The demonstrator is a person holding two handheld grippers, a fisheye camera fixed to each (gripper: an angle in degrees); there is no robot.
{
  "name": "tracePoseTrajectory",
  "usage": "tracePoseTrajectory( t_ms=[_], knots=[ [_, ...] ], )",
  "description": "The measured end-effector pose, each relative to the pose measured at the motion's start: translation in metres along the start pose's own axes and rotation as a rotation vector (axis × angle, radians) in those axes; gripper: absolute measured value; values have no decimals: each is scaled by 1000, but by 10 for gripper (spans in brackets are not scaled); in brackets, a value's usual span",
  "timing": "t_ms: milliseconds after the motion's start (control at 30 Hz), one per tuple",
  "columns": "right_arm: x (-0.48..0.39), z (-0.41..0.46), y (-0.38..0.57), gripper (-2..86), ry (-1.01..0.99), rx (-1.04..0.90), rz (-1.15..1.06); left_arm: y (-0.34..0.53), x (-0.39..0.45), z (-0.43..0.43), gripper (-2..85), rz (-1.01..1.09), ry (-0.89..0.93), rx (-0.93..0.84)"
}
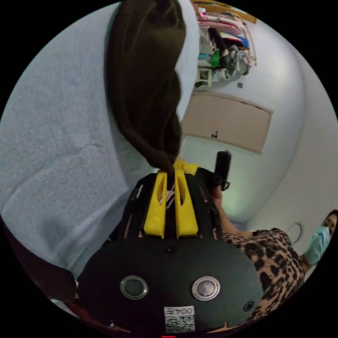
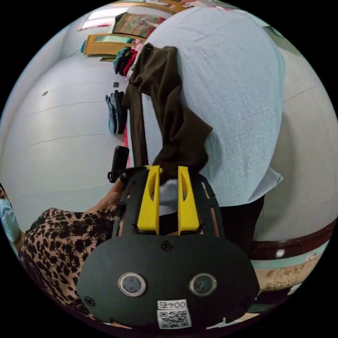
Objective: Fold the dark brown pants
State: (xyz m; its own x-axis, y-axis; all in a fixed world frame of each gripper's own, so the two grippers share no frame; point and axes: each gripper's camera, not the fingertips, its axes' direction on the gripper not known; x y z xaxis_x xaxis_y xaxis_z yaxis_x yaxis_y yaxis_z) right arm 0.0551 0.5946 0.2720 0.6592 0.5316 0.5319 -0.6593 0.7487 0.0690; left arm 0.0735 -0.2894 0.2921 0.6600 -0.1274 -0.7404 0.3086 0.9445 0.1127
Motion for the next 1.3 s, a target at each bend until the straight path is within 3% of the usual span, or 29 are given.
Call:
tracePoseTrajectory(
  t_ms=[133,400,767,833,967,1067,1167,1233,1300],
  knots=[
    [-23,-10,12,92,88,33,-82,1,29,-96,40,59,88,233],
    [-91,47,22,133,407,-11,-309,-2,16,-187,38,11,127,402],
    [-161,148,18,204,592,1,-354,-12,47,-168,38,67,160,332],
    [-174,159,19,186,640,32,-357,-15,54,-164,38,78,158,318],
    [-201,156,28,51,781,187,-367,-16,62,-163,37,102,136,287],
    [-232,131,31,42,853,213,-442,-13,72,-173,37,132,148,272],
    [-310,70,55,38,841,309,-643,12,147,-188,37,326,244,253],
    [-350,45,79,38,894,329,-776,53,220,-187,36,563,79,186],
    [-360,44,99,37,954,263,-853,71,214,-174,35,566,3,120]
  ],
)
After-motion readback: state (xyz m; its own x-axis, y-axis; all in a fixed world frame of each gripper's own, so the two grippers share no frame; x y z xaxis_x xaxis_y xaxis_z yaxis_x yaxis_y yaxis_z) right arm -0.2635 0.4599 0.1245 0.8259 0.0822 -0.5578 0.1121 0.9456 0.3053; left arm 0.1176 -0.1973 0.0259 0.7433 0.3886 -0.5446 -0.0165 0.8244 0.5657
